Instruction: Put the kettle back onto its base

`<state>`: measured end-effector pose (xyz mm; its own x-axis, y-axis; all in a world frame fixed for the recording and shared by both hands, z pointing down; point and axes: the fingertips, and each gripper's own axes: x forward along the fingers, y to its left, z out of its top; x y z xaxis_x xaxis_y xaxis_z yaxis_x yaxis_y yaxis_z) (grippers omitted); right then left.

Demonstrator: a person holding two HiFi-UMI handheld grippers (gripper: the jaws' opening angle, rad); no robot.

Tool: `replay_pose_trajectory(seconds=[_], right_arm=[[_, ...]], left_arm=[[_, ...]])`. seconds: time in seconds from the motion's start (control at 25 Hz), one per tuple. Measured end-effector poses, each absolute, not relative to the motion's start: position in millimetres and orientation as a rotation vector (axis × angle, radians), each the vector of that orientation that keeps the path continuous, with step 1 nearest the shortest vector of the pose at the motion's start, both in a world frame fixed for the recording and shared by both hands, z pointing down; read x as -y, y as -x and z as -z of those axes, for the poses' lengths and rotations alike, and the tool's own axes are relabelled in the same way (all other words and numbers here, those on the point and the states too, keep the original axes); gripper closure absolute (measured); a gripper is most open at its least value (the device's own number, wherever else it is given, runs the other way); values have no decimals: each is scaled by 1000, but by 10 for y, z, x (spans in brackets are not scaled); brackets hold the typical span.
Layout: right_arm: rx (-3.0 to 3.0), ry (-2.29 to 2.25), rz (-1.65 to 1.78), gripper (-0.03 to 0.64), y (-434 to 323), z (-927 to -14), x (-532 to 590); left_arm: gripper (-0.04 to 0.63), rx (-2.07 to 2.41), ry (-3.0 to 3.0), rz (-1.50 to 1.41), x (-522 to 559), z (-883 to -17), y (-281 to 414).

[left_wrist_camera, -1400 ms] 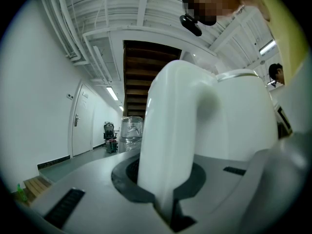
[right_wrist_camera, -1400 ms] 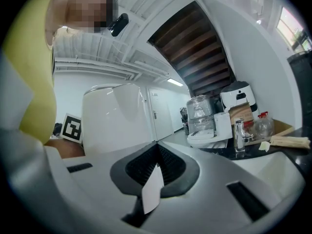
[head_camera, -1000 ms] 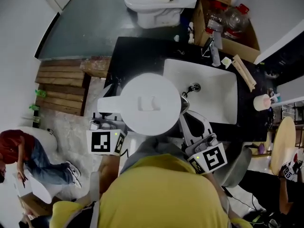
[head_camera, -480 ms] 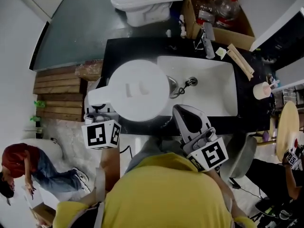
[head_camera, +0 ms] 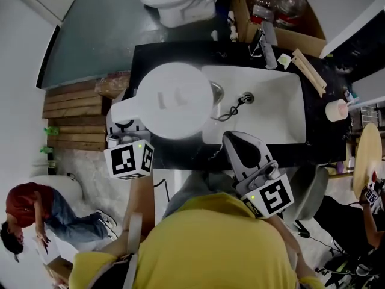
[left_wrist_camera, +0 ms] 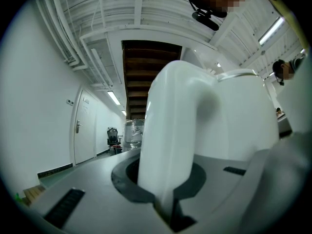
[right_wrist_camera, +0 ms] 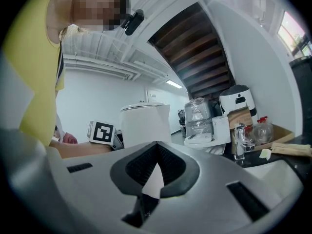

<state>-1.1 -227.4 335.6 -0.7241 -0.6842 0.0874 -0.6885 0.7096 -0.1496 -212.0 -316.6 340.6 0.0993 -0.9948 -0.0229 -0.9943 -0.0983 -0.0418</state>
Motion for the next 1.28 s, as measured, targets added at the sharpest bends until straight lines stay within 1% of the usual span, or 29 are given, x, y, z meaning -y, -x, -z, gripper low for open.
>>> replay_pose_trajectory(seconds=[0.36,0.72,1.28], right_arm=[[2848,-1174,-303,609,18,-3461,2287],[2818,-1197,-318,609,-13,-3538,2298],[2791,-1209,-351,609,-22,-3608,2338]], left_arm=[[560,-2094,2292,24,3326,-3553,2221],[560,-2075,2321,40,3447,-3723,2161],[560,-2062,2323,23,3543,-3743,2154]])
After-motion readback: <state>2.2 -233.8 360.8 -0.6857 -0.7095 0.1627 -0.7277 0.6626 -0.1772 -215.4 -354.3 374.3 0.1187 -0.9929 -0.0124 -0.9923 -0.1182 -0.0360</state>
